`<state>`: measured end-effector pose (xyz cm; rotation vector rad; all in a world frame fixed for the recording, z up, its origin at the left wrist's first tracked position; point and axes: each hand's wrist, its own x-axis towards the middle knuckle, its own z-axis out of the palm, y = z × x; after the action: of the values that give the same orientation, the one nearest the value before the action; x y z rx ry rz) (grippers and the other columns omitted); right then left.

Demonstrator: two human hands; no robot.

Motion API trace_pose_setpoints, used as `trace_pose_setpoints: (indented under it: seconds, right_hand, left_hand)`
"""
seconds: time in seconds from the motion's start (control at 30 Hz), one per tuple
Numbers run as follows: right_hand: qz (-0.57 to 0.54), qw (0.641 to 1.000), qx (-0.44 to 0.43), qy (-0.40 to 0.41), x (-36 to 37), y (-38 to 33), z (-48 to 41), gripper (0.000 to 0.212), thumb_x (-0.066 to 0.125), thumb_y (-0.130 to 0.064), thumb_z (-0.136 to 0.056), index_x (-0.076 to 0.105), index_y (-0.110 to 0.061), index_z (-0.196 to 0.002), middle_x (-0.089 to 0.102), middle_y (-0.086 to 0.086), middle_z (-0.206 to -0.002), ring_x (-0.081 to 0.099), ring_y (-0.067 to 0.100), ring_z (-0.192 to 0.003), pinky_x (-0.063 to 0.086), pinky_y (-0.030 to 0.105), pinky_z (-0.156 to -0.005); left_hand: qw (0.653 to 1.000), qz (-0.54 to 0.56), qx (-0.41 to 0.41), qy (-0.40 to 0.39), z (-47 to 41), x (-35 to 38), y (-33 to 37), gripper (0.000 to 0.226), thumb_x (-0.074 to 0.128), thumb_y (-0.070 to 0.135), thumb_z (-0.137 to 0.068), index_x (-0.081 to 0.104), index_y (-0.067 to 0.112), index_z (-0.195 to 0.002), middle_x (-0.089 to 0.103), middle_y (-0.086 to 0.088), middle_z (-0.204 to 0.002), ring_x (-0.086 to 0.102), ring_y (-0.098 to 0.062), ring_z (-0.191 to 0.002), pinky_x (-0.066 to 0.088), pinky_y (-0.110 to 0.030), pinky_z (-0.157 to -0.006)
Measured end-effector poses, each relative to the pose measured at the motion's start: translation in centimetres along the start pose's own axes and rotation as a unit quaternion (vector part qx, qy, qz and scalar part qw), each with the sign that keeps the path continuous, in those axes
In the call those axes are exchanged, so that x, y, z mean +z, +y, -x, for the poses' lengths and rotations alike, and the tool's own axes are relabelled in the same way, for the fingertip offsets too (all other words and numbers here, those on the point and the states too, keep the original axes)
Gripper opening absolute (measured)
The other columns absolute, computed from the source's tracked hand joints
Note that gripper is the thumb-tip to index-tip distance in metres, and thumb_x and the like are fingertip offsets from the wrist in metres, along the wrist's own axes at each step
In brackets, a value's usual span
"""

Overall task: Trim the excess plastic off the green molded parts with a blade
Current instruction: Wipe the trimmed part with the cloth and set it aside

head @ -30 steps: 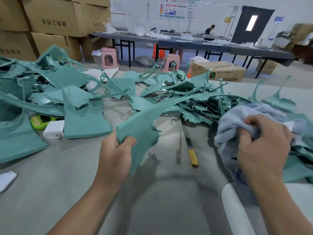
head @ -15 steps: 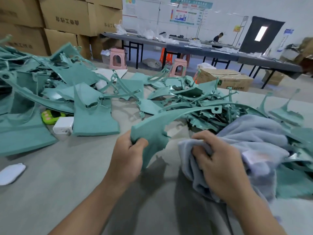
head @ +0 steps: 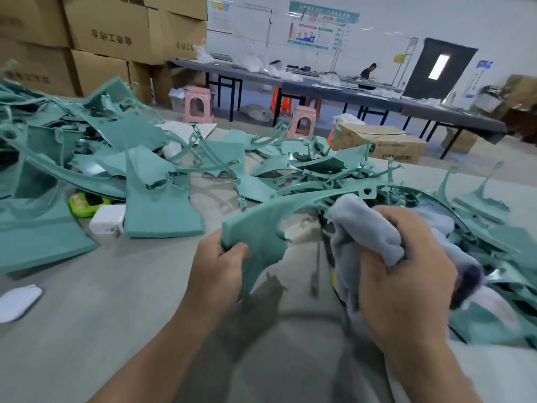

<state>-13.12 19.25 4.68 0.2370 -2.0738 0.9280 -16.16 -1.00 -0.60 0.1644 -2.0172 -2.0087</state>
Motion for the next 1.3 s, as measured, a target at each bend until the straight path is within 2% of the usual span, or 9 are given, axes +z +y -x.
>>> trace_pose_setpoints:
  seconds: [0.1, 0.17, 0.27, 0.33, 0.47, 0.63, 0.8, 1.1, 1.3]
  right_hand:
    - [-0.037, 0.998, -0.043, -0.005, 2.8, -3.8, 1.0, 0.012, 0.058, -0.027, -0.091, 0.062, -0.028, -0.102, 0.061, -0.012, -0.089, 0.056, 0.0, -0.085, 0.037, 0.009, -0.073]
    - [-0.051, 0.995, -0.012, -0.087, 5.6, -4.9, 2.4, 0.014, 0.06, -0.029, -0.085, 0.058, -0.03, -0.099, 0.06, -0.012, -0.086, 0.053, 0.001, -0.079, 0.036, 0.011, -0.069]
    - [-0.099, 0.98, 0.075, -0.153, 8.8, -4.5, 3.2, 0.021, 0.051, -0.048, -0.086, 0.049, -0.027, -0.082, 0.053, -0.008, -0.073, 0.049, 0.008, -0.068, 0.034, 0.023, -0.06]
    - [-0.073, 0.987, 0.042, -0.134, 9.8, -3.8, 2.6, 0.021, 0.055, -0.042, -0.086, 0.045, -0.025, -0.076, 0.048, -0.007, -0.067, 0.046, 0.01, -0.064, 0.032, 0.025, -0.057]
    - [0.014, 0.998, -0.021, -0.052, 11.2, -3.6, 1.3, 0.027, 0.063, -0.018, -0.079, 0.037, -0.021, -0.072, 0.041, -0.008, -0.061, 0.04, 0.016, -0.058, 0.03, 0.031, -0.055]
    - [0.14, 0.99, -0.025, -0.01, 11.5, -2.5, -0.7, 0.043, 0.072, -0.037, -0.089, 0.034, -0.023, -0.074, 0.034, -0.008, -0.056, 0.033, 0.022, -0.052, 0.028, 0.031, -0.056]
    - [0.233, 0.972, 0.008, -0.04, 10.7, 0.0, -3.6, 0.035, 0.074, -0.022, -0.075, 0.039, -0.023, -0.075, 0.029, -0.008, -0.047, 0.032, 0.021, -0.042, 0.012, 0.025, -0.046]
    - [0.347, 0.935, 0.05, -0.053, 8.0, 6.6, -9.8, 0.016, 0.056, -0.017, -0.087, 0.044, -0.022, -0.08, 0.039, -0.005, -0.053, 0.029, 0.015, -0.045, 0.025, 0.034, -0.059]
    - [0.386, 0.919, 0.077, -0.03, 3.1, 9.9, -11.2, 0.017, 0.057, -0.018, -0.085, 0.044, -0.02, -0.074, 0.052, 0.0, -0.06, 0.047, 0.027, -0.056, 0.041, 0.036, -0.064]
  left_hand:
    - [0.999, 0.029, -0.015, -0.029, -0.3, 1.0, 0.7, 0.015, 0.056, 0.005, -0.076, 0.068, 0.013, -0.072, 0.065, -0.015, -0.069, 0.061, -0.024, -0.072, 0.046, -0.035, -0.061]
    - [0.998, 0.011, -0.023, -0.053, -0.1, 1.4, 0.5, 0.034, 0.048, -0.005, -0.096, 0.071, 0.015, -0.08, 0.072, -0.025, -0.084, 0.066, -0.03, -0.091, 0.043, -0.028, -0.075]
    - [0.999, 0.043, 0.005, 0.006, 0.0, 0.5, -0.2, 0.042, 0.053, -0.004, -0.097, 0.051, 0.007, -0.056, 0.053, 0.003, -0.043, 0.051, -0.012, -0.046, 0.043, -0.025, -0.049]
    - [0.999, 0.047, 0.001, 0.006, 0.1, 0.0, -0.2, 0.047, 0.056, -0.005, -0.093, 0.049, 0.01, -0.049, 0.043, 0.0, -0.038, 0.039, -0.009, -0.033, 0.031, -0.019, -0.034]
    - [0.998, 0.059, -0.005, -0.006, 0.0, 0.1, 0.7, 0.046, 0.052, -0.016, -0.08, 0.046, 0.017, -0.047, 0.039, -0.001, -0.043, 0.032, -0.012, -0.039, 0.025, -0.019, -0.036]
    - [0.998, 0.055, -0.009, -0.005, 0.3, 0.1, 1.0, 0.038, 0.042, -0.023, -0.066, 0.033, 0.011, -0.052, 0.03, -0.002, -0.046, 0.027, -0.013, -0.04, 0.023, -0.021, -0.039]
    - [0.999, -0.018, 0.051, -0.002, 1.2, 0.6, 0.6, 0.022, 0.046, 0.002, -0.053, 0.032, 0.019, -0.053, 0.026, 0.005, -0.049, 0.022, -0.014, -0.048, 0.016, -0.028, -0.045]
    - [0.995, -0.047, 0.07, 0.048, 2.1, 0.9, 0.3, 0.012, 0.046, 0.008, -0.052, 0.052, 0.019, -0.054, 0.031, 0.014, -0.046, 0.023, -0.004, -0.042, 0.018, -0.016, -0.039]
    - [0.971, 0.1, -0.105, 0.19, -0.5, -1.0, 0.2, 0.02, 0.053, 0.008, -0.043, 0.052, 0.007, -0.063, 0.05, -0.006, -0.065, 0.046, -0.02, -0.064, 0.038, -0.037, -0.06]
